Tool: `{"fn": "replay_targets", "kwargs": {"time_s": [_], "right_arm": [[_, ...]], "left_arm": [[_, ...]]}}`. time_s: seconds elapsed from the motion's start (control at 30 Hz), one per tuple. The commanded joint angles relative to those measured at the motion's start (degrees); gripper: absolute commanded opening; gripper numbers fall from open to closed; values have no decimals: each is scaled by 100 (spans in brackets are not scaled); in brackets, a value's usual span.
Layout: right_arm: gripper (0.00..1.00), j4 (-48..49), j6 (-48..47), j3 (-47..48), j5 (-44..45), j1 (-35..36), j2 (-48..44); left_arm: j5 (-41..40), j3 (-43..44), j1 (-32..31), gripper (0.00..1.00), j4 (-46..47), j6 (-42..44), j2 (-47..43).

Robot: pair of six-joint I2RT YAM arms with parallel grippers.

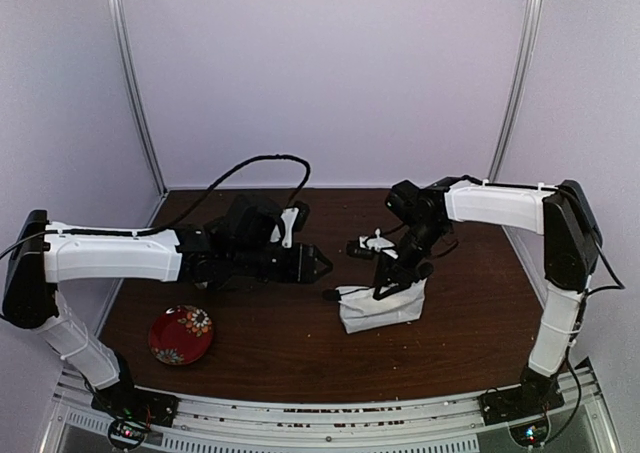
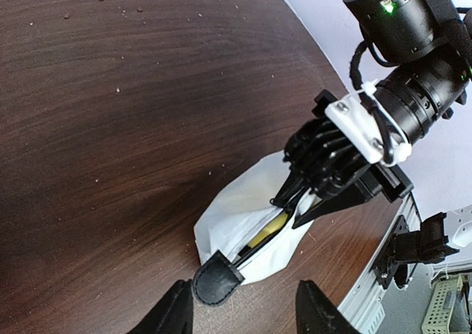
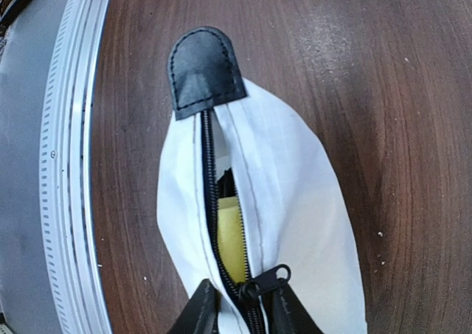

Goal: Sort the hair-cutting tools
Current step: Pick up the kit bag at the center of the board.

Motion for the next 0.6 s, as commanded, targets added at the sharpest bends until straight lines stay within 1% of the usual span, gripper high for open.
{"fn": "replay_targets", "kwargs": {"time_s": [0.0,0.07,0.23,0.33,0.43,0.57], "right_arm": [[19,116,69,19,-98,59,-243],[16,366,204,-155,-77,67,-499],[7,1080,353,-807,86,171,-1231],[6,1468,320,-1170,186,284,-1581],[6,1566,231,-1290,334,413,-1737],[5,1564,225,-1284,529,568,-1740]], "left_arm": [[-96,-1,35,50,236,-57,-22],[-34,-19,35,50,361,-65,6],[514,-32,91,50,864,-316,280],[948,-81,142,50,1274,-523,531],[1321,-11,188,48,1479,-739,804],[1882,173,225,39,1571,-871,1122]]}}
